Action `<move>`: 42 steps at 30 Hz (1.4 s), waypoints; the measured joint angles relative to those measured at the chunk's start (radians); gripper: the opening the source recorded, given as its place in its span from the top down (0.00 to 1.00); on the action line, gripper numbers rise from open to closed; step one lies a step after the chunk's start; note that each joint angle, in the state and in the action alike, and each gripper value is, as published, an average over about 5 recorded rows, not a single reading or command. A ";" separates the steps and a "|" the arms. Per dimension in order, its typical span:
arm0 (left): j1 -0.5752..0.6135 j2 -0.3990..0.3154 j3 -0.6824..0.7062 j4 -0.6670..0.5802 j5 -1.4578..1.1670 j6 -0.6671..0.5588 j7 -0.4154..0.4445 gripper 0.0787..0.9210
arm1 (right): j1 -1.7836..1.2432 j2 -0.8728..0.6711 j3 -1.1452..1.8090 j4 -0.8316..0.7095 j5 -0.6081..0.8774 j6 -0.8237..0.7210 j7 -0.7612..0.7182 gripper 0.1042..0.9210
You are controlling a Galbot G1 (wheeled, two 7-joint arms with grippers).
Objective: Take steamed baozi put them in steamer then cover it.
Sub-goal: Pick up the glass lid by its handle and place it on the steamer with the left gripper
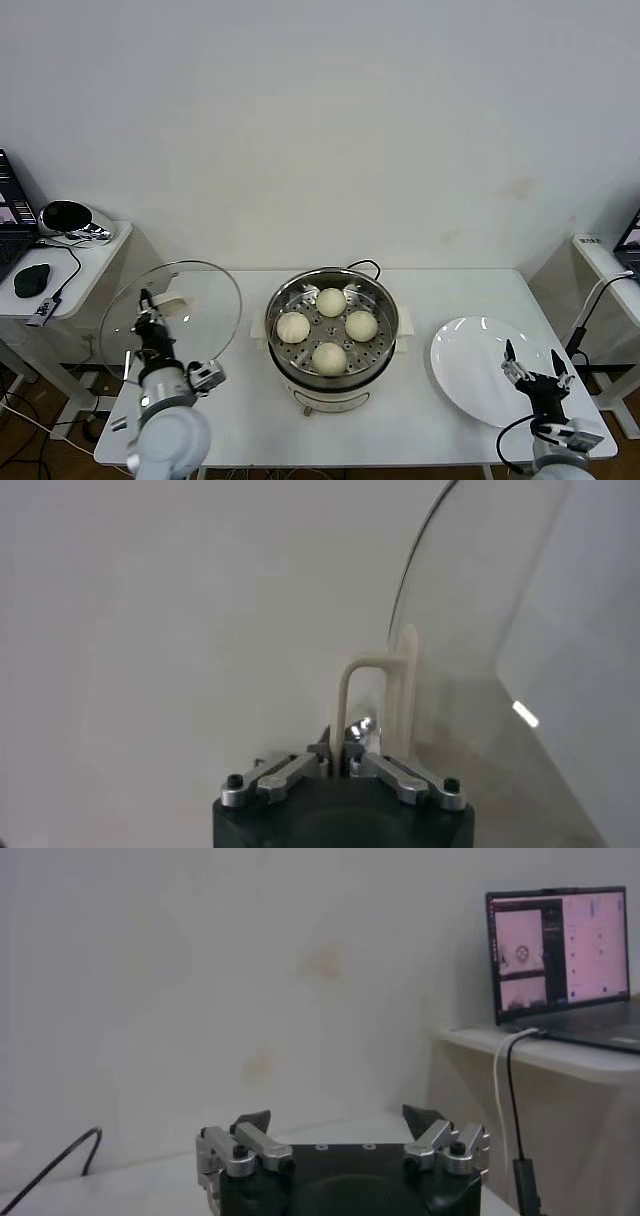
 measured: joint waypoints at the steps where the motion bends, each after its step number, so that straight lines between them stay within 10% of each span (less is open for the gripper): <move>1: -0.011 -0.008 0.017 0.001 0.012 0.006 0.010 0.92 | 0.000 0.004 0.002 -0.002 -0.005 0.002 0.000 0.12; 42: -0.277 -0.174 0.540 0.285 0.183 0.102 0.147 0.92 | 0.042 0.078 0.006 -0.096 -0.070 0.023 -0.002 0.12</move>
